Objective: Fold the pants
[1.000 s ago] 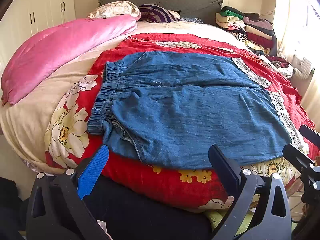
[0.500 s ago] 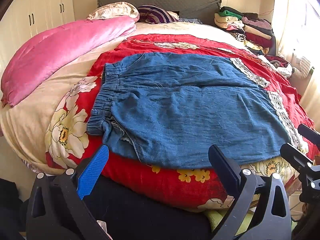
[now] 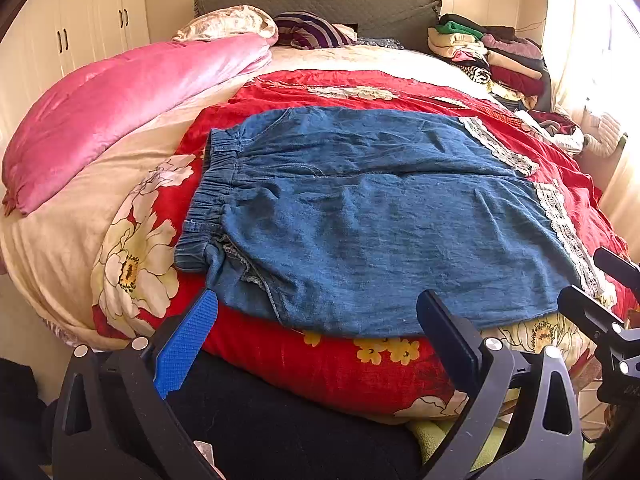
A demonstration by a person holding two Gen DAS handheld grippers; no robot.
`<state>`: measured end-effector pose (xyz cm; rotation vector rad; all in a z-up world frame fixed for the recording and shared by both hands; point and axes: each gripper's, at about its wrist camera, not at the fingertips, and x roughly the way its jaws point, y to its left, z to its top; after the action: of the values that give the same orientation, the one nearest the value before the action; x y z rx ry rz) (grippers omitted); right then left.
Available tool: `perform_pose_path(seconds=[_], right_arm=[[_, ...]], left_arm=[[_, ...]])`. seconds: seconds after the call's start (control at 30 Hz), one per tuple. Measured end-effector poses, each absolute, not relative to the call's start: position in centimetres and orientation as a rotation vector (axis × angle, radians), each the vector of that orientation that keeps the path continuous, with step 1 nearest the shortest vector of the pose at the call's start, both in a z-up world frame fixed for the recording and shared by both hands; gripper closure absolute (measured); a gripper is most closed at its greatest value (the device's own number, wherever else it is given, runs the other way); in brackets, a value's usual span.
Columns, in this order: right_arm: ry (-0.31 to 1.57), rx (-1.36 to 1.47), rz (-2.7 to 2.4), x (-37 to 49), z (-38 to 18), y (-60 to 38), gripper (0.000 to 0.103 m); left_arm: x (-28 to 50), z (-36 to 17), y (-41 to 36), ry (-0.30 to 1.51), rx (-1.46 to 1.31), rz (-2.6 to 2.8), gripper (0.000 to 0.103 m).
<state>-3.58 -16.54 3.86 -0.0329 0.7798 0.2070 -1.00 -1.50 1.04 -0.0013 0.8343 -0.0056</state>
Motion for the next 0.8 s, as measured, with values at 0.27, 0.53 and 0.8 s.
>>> perform_pose_path(seconds=[0.27, 0.53, 0.8], right_arm=[[0.781, -0.035, 0.220, -3.5, 3.7, -16.2, 0.008], [0.787, -0.048, 0.237, -2.6, 3.8, -15.5, 0.008], [0.780, -0.073, 0.275, -0.5, 4.3, -14.4, 0.008]], left_arm=[[-1.0, 1.1, -1.4, 0.825, 0.003, -0.008, 0.004], [-0.5, 1.3, -1.2, 0.815, 0.006, -0.002, 0.004], [0.7, 1.2, -0.2, 0.813, 0.001, 0.018, 0.004]])
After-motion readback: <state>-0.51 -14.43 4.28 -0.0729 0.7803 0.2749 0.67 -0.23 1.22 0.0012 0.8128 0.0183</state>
